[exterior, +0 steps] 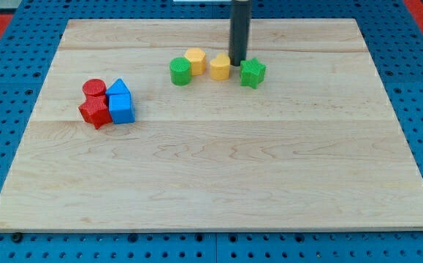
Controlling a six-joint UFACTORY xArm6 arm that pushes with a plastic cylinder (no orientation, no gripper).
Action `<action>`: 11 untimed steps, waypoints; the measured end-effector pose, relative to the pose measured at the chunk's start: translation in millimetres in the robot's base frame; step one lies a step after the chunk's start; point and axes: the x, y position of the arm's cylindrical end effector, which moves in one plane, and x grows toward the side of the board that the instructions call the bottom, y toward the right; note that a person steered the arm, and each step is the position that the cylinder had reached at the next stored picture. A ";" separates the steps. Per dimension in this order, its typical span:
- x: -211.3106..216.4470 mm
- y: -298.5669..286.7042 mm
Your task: Slide the green star a bit down
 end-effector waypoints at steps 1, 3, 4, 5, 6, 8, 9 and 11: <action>9.6 -26.9; -11.2 -31.7; -16.4 25.7; -9.2 69.4; 12.6 49.5; 52.4 22.4; 60.6 10.4; 10.1 44.7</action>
